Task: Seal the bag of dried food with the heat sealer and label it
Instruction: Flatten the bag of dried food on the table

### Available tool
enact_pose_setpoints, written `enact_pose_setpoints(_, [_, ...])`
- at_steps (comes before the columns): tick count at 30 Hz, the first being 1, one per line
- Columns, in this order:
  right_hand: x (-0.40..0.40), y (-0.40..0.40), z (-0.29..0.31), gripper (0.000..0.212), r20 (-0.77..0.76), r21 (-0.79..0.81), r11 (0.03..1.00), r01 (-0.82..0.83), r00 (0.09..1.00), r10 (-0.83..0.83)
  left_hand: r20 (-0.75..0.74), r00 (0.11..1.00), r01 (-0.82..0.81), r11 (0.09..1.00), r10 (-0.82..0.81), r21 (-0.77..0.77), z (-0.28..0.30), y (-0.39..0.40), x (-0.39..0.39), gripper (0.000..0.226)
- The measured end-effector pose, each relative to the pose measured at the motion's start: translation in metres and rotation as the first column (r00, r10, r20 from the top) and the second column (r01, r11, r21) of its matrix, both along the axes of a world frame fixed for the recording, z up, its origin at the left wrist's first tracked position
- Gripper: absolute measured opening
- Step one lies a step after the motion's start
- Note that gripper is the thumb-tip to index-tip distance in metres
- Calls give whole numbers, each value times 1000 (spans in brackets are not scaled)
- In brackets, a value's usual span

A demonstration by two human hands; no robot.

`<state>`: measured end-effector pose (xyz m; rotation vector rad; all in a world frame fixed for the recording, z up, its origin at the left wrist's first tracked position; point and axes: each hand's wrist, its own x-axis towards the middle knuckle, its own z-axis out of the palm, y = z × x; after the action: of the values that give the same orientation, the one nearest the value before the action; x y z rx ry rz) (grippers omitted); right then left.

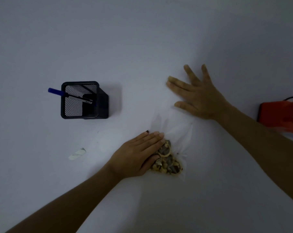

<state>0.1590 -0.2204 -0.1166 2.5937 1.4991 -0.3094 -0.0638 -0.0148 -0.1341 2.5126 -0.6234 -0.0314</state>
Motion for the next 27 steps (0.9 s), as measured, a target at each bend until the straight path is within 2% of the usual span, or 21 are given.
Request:
enact_pose_setpoints(4, [4, -5, 2, 77, -23, 47, 950, 310, 951, -309, -2, 1000, 6, 1000, -6, 5, 0, 0, 0, 43])
enact_pose_setpoints(6, [-13, -9, 4, 77, -6, 70, 962, 263, 965, -264, -13, 1000, 11, 1000, -11, 6, -1, 0, -1, 44])
enact_pose_setpoints(10, [-80, -13, 2, 75, -58, 125, 990, -60, 996, 68, -5, 1000, 12, 1000, -12, 21, -1, 1, 0, 44])
enact_pose_setpoints(15, [-95, -23, -5, 73, -114, 70, 984, -165, 978, 172, 1, 1000, 22, 1000, -22, 8, -2, 0, -1, 43])
enact_pose_setpoints(19, [-63, -29, -2, 67, -76, 16, 987, -163, 984, 163, 17, 1000, 12, 1000, -12, -7, 0, -1, -1, 43])
enact_pose_setpoints(27, [-24, -32, 3, 69, -37, -15, 996, 87, 995, -88, 17, 1000, 2, 1000, -1, -11, 0, -3, 1, 43])
